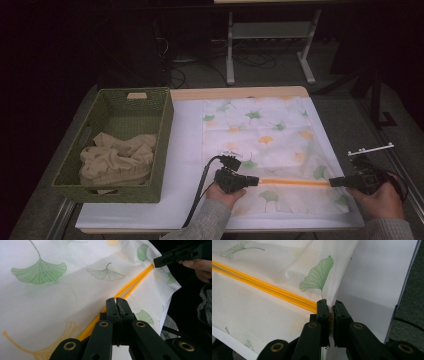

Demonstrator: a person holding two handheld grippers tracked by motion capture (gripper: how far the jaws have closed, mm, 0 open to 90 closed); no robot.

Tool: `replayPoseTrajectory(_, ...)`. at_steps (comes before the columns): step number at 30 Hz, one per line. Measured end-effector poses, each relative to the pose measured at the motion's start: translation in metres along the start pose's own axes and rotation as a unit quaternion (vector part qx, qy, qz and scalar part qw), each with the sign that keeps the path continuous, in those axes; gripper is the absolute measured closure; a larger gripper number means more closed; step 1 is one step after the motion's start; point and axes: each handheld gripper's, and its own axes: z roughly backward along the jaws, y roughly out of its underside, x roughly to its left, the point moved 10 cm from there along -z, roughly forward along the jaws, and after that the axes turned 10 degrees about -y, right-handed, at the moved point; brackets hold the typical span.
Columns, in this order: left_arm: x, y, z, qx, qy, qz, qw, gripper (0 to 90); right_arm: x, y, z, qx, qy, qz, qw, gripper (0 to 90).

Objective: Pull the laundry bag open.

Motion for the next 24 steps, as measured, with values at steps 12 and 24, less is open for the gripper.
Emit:
replayPoseTrajectory(12, 0.006, 0.003, 0.007, -0.001, -0.003, 0.006, 1.0, 89.7, 0.0, 0.0, 0.0, -0.001, 0.001, 0.003, 1.0, 84.6)
replayPoseTrajectory(24, 0.015, 0.006, 0.019, -0.002, -0.005, 0.007, 1.0, 89.7, 0.0, 0.001, -0.001, 0.002, 0.006, 0.003, 1.0, 84.6)
